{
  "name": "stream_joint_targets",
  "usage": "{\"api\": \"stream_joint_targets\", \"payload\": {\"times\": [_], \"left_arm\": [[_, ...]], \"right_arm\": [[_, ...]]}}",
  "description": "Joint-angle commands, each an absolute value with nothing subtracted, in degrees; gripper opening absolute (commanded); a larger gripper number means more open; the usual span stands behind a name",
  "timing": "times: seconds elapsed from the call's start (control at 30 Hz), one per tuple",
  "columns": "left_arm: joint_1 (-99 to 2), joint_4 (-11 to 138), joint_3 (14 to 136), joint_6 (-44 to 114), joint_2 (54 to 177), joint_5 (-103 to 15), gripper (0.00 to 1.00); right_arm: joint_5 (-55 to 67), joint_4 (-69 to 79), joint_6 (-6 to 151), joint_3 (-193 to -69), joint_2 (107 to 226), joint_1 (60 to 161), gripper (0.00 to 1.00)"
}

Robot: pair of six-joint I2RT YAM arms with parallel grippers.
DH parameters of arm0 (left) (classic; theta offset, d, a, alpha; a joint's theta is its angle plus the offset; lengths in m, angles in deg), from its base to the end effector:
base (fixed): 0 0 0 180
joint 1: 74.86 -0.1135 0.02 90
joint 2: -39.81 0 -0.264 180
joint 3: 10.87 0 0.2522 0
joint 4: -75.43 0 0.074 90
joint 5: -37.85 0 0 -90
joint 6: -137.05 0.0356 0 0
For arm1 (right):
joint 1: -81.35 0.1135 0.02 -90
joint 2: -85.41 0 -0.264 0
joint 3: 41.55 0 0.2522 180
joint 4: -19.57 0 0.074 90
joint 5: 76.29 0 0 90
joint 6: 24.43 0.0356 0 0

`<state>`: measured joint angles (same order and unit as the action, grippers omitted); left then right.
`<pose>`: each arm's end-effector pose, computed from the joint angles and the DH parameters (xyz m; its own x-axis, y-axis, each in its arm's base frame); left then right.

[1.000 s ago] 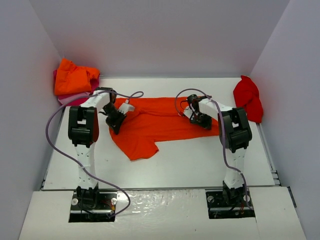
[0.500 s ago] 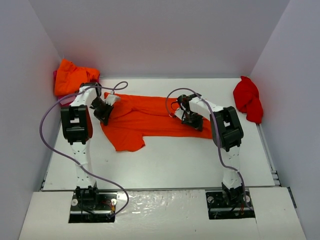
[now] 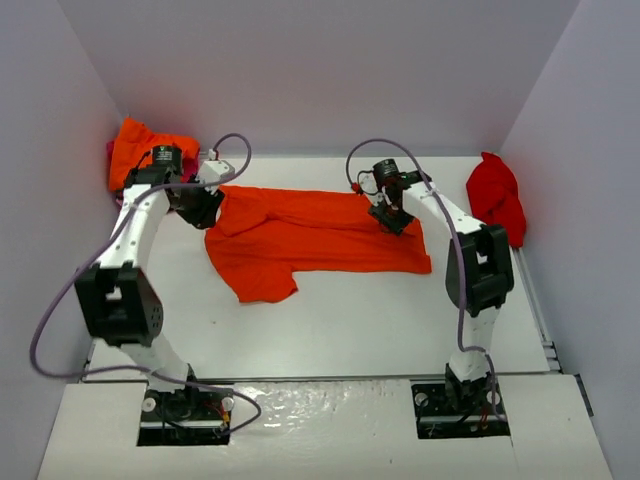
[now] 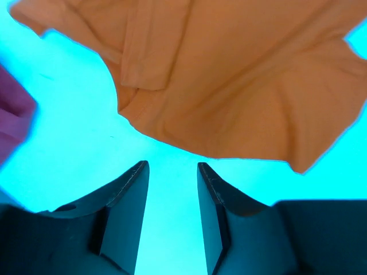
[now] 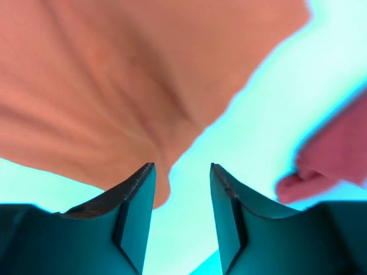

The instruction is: Fold and stack the t-shirts

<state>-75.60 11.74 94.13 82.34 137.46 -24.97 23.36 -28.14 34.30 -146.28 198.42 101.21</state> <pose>0.3640 -0.0116 0.3195 -0.5397 0.5070 -0.6721 0.6781 0.7349 0.0099 0.4100 0.1418 0.2297 -0.5383 -0.7385 -0.4060 -0.6156 0.6736 -0.4091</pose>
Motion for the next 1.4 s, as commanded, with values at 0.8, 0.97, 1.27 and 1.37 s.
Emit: {"api": "stream_joint_targets", "payload": {"times": [0.8,0.97,1.27,1.37], "left_arm": [[-39.6,27.2,47.3,88.1,110.1,-49.5,0.40],[-39.5,33.6,46.9,88.5,113.3,-50.9,0.41],[-39.5,40.0,47.1,88.7,119.7,-52.6,0.41],[-39.4,40.5,47.2,88.7,122.1,-52.6,0.41]], "right_arm": [[21.9,-15.2,38.0,-128.3,166.5,90.7,0.56],[21.4,-15.3,38.8,-128.1,166.9,90.7,0.56],[21.1,-15.1,39.1,-126.9,166.9,90.7,0.56],[20.9,-15.1,38.9,-126.9,166.9,90.7,0.56]]}}
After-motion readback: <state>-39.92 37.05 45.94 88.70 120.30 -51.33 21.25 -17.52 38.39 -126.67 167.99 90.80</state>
